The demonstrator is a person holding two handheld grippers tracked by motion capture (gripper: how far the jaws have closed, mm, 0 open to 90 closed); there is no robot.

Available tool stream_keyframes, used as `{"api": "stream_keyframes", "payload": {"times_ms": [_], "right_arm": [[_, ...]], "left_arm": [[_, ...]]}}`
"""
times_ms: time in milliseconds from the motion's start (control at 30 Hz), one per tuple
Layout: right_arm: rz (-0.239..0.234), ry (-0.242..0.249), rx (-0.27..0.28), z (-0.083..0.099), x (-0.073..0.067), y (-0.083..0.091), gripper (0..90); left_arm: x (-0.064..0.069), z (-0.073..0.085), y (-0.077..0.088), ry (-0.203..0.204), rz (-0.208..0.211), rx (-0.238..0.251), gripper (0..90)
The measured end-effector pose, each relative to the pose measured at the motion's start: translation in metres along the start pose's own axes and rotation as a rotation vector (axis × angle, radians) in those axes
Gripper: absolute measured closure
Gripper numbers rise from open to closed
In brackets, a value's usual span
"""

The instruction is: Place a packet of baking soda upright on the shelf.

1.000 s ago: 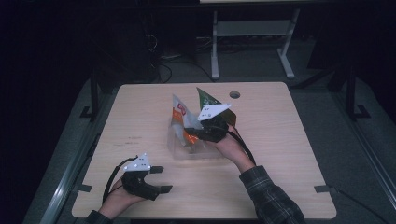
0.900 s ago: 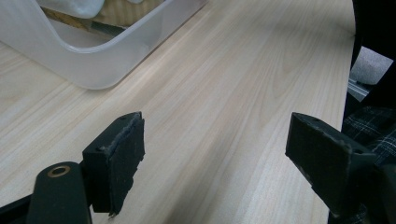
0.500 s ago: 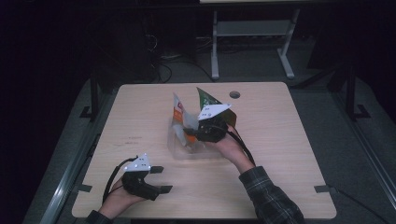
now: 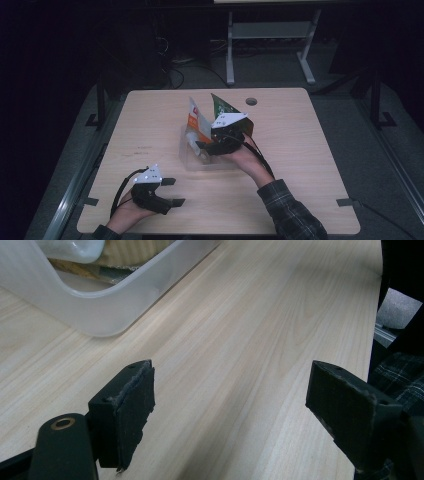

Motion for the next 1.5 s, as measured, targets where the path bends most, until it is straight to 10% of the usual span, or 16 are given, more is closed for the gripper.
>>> {"api": "stream_keyframes", "payload": {"times_ms": [1500], "right_arm": [[0.022, 0.004, 0.027, 0.023, -0.02, 0.06, 30.3]], "left_arm": [[0.003, 0.0, 0.004, -0.056, -0.006, -0.004, 18.8]]}}
Point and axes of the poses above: each handheld gripper's, and its own axes: y roughly backward along the jaws, z roughly out of its underside, x roughly to its right, the point moved 9 cm from there along -y, roughly forward along the jaws, and after that the axes turned 12 degrees about x, right-handed, at the moved point
